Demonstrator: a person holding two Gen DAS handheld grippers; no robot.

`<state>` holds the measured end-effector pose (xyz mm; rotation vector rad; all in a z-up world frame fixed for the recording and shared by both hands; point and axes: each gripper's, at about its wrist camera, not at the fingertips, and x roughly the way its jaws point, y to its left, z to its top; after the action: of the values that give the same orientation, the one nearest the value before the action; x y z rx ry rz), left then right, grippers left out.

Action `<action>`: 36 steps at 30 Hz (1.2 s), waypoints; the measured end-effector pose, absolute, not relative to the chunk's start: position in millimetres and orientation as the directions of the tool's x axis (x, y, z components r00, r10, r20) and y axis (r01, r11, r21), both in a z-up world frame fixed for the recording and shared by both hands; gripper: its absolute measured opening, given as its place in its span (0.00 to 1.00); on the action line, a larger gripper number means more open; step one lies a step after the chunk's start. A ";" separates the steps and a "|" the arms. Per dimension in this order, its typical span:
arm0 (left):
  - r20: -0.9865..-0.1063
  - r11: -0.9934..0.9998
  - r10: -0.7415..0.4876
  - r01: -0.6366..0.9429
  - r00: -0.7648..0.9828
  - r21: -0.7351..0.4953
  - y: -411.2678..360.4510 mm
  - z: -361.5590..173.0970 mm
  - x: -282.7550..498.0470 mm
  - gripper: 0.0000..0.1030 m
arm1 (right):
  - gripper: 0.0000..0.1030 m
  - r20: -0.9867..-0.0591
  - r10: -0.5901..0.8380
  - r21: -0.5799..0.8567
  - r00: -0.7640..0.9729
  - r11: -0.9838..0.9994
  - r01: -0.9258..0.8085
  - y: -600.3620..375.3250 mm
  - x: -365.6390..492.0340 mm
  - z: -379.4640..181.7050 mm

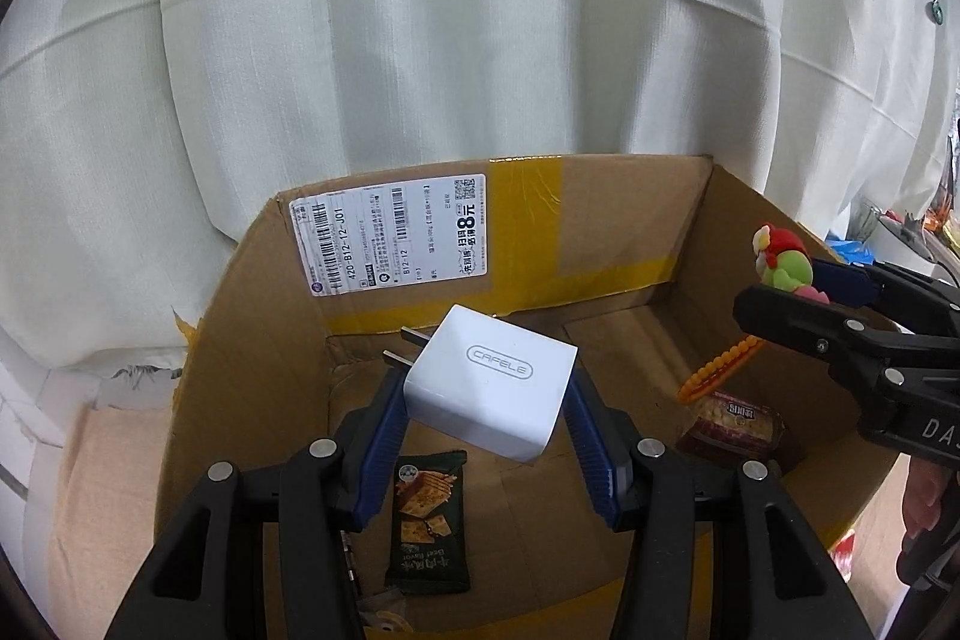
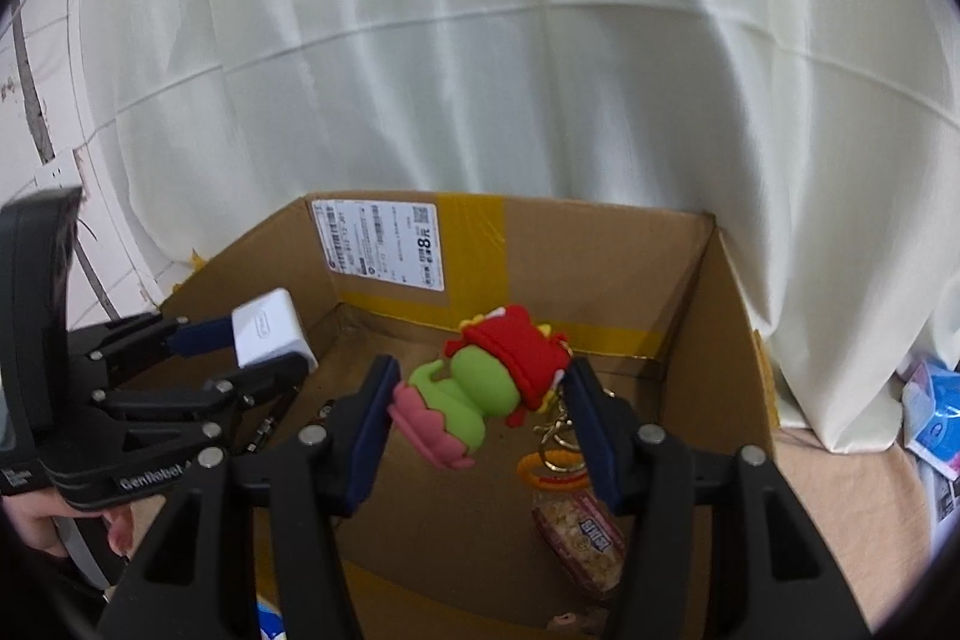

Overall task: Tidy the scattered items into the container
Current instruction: 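Open both grippers to drop the charger and toy into the box, then withdraw both grippers back toward the remaining items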

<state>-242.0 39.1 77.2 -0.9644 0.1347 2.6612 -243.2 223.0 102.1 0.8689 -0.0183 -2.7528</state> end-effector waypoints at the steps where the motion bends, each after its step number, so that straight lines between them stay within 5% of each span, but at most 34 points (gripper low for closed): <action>1: -0.640 -0.948 0.253 -0.317 -0.725 -0.016 40.1 76.3 -242.5 0.52 | 0.59 -0.564 -0.243 0.089 -0.789 -0.968 0.234 223.4 -243.4 102.1; 6: -0.635 -0.952 0.250 -0.305 -0.731 -0.022 40.2 77.8 -242.3 0.52 | 0.61 -0.574 -0.228 0.062 -0.786 -0.970 0.237 223.4 -240.2 102.7; 10: -0.638 -0.956 0.242 -0.292 -0.731 -0.027 37.3 78.5 -243.6 0.52 | 0.78 -0.555 -0.233 0.071 -0.798 -0.970 0.234 226.5 -235.1 107.1; 15: -0.632 -0.961 0.232 -0.275 -0.740 -0.031 35.5 83.5 -241.8 0.53 | 0.88 -0.530 -0.219 0.071 -0.820 -0.974 0.214 232.7 -225.7 115.7; 18: -0.630 -0.963 0.226 -0.267 -0.743 -0.030 35.6 87.0 -240.0 0.63 | 0.99 -0.517 -0.222 0.081 -0.827 -0.974 0.211 235.1 -221.6 119.1; 21: -0.624 -0.962 0.228 -0.273 -0.747 -0.024 39.0 91.9 -233.6 0.79 | 1.00 -0.504 -0.220 0.078 -0.835 -0.975 0.209 235.7 -215.2 123.2; 26: -0.600 -0.973 0.189 -0.232 -0.778 -0.005 39.6 103.6 -218.8 0.84 | 1.00 -0.459 -0.226 0.110 -0.859 -0.974 0.197 241.2 -199.5 131.8; 30: -0.584 -0.969 0.216 -0.244 -0.783 -0.031 35.1 111.8 -196.2 1.00 | 1.00 -0.423 -0.256 0.162 -0.869 -0.965 0.205 247.5 -179.0 140.1; 36: -0.559 -0.967 0.228 -0.251 -0.797 -0.038 29.7 117.0 -153.7 1.00 | 1.00 -0.365 -0.264 0.152 -0.893 -0.963 0.222 243.9 -131.4 156.9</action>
<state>-153.7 29.7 117.0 -0.8516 0.0558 2.7594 -131.4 243.9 156.9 0.5677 -0.1554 -2.8304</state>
